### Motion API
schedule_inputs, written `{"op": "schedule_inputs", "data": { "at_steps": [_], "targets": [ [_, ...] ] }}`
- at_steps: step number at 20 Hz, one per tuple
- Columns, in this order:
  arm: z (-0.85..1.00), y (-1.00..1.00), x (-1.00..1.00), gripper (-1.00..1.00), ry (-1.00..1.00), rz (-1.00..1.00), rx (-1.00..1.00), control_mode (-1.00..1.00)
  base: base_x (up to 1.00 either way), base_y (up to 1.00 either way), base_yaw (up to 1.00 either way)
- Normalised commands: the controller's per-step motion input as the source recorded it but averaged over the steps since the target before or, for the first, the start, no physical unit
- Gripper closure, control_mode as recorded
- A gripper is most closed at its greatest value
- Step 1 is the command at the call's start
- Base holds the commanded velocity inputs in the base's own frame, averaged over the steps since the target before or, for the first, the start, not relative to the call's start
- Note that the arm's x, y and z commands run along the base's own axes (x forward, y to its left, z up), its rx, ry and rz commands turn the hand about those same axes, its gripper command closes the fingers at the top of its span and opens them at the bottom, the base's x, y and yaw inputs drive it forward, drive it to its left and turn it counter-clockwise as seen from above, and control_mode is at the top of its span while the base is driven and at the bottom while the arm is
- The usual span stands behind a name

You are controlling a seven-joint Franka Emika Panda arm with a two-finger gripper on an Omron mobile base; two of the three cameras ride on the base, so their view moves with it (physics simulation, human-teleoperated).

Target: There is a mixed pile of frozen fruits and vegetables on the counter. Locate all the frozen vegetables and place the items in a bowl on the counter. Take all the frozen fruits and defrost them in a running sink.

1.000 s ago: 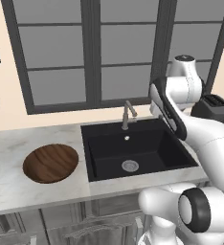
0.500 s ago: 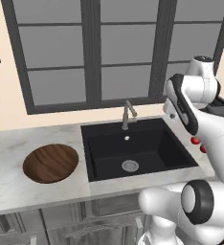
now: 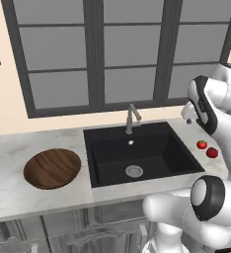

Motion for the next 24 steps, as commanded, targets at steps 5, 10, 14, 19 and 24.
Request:
{"op": "schedule_inputs", "data": {
  "at_steps": [5, 10, 14, 19, 24],
  "targets": [
    [-0.21, -0.35, 0.0, -1.0, 0.01, 0.0, 0.03, -1.0, 0.0, 0.0, 0.0],
    [-0.26, -0.31, 0.0, -1.0, 0.0, 0.0, 0.0, -1.0, 0.0, 0.0, 0.0],
    [-0.27, -0.26, 0.01, -1.0, 0.01, 0.0, 0.0, -1.0, 0.0, 0.0, 0.0],
    [-0.22, -0.27, 0.0, -1.0, 0.0, 0.0, 0.0, -1.0, 0.0, 0.0, 0.0],
    [-0.24, -0.23, 0.0, -1.0, 0.0, 0.0, -0.01, -1.0, 0.0, 0.0, 0.0]
  ]
}}
